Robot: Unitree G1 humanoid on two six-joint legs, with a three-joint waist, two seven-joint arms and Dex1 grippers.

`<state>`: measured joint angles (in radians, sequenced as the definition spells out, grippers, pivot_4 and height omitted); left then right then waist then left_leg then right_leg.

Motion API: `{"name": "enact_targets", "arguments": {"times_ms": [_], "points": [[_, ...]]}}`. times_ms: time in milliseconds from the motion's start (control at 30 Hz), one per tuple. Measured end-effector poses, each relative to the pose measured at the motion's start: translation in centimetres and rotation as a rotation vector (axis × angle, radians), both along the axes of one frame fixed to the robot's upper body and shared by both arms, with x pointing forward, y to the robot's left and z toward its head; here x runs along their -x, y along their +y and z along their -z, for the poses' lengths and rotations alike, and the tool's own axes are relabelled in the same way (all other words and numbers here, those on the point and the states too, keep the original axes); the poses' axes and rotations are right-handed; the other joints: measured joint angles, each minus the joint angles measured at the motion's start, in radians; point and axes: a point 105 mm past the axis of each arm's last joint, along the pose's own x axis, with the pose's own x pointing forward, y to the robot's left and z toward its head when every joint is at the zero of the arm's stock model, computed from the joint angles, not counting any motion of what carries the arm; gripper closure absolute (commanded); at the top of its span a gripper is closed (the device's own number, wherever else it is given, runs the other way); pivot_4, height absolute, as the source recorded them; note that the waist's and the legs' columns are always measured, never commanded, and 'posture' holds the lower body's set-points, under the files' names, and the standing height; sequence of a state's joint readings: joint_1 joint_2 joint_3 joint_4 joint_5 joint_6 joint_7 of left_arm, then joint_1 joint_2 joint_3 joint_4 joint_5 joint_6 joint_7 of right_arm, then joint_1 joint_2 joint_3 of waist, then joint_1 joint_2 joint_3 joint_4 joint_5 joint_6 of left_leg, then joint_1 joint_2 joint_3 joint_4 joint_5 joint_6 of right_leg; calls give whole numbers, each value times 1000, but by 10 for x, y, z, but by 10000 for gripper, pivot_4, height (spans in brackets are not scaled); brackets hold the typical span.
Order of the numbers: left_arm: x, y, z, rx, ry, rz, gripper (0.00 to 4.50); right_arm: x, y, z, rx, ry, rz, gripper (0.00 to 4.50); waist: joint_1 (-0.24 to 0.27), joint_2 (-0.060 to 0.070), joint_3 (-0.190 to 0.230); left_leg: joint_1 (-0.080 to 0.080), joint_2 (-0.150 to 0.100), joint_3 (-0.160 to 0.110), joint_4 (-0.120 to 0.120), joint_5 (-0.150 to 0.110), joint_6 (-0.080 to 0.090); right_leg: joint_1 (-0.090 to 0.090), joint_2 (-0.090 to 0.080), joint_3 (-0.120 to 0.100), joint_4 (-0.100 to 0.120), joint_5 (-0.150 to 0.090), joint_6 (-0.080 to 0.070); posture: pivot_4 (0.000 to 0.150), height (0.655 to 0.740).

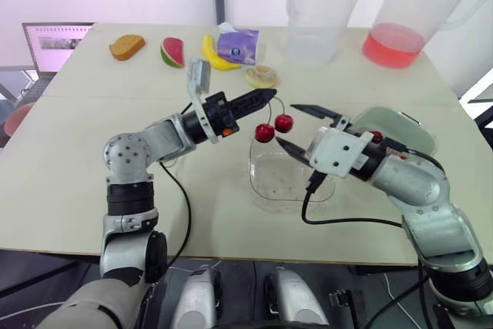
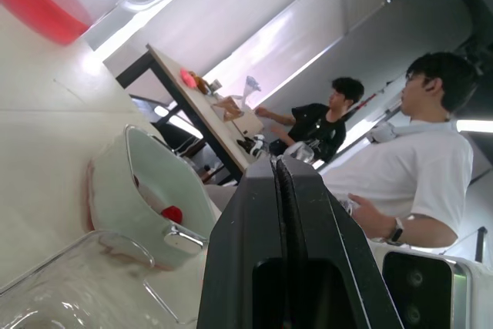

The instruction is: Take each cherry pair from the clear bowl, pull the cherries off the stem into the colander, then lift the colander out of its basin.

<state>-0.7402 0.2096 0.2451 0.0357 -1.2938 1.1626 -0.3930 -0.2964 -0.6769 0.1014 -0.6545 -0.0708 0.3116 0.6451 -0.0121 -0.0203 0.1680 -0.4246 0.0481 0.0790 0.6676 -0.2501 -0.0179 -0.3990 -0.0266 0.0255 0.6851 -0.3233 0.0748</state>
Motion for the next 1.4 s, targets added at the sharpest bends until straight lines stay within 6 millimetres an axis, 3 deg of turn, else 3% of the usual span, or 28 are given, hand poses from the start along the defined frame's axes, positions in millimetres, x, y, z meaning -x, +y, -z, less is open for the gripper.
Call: {"name": "enact_targets", "arguments": {"times_ms": [200, 333, 600, 700, 900, 1200, 1300, 1400], "points": [[1, 15, 7, -209, -163, -9, 45000, -1, -14, -2, -52, 109, 12, 722, -1, 0, 0, 0, 0, 0, -1, 0, 0, 0, 1, 0, -1, 0, 0, 1500, 7400], [15, 20, 0, -330, -384, 84, 45000, 0, -23, 5, -191, 389, -3, 722, -1, 0, 0, 0, 0, 1, -1, 0, 0, 1, 0, 0, -1, 0, 0, 1500, 7400], [37, 22, -4, -444, -707, 280, 45000, 5, -3, -16, -348, 838, -151, 722, -2, 1, 0, -1, 1, 1, -2, -4, 7, -1, -1, 0, -1, 0, -1, 1500, 7400], [36, 20, -11, -442, -745, 285, 45000, 11, 8, -22, -339, 903, -220, 722, 1, 1, 0, -2, 0, 0, -2, -5, 8, -2, -1, 0, -2, 0, -1, 1500, 7400], [34, 15, -14, -423, -750, 278, 45000, 10, 27, -15, -315, 957, -242, 722, -3, 1, 0, -2, 0, 1, -1, -5, 9, -2, -1, 0, -2, 0, -1, 1500, 7400], [33, 12, -16, -413, -735, 252, 45000, 4, 35, -11, -296, 944, -227, 722, -3, 1, 0, -3, 0, 1, -1, -5, 9, -3, -1, 0, -1, 0, -1, 1500, 7400], [32, 12, -16, -414, -733, 249, 45000, 4, 35, -11, -296, 938, -227, 8918, -3, 1, 0, -3, 1, 1, -1, -5, 9, -3, -1, 0, -1, 0, -1, 1500, 7400], [32, 12, -16, -415, -732, 245, 45000, 3, 34, -11, -298, 936, -224, 25030, -3, 1, 0, -3, 1, 1, -1, -5, 9, -3, -1, 0, -1, 0, -1, 1500, 7400]]}}
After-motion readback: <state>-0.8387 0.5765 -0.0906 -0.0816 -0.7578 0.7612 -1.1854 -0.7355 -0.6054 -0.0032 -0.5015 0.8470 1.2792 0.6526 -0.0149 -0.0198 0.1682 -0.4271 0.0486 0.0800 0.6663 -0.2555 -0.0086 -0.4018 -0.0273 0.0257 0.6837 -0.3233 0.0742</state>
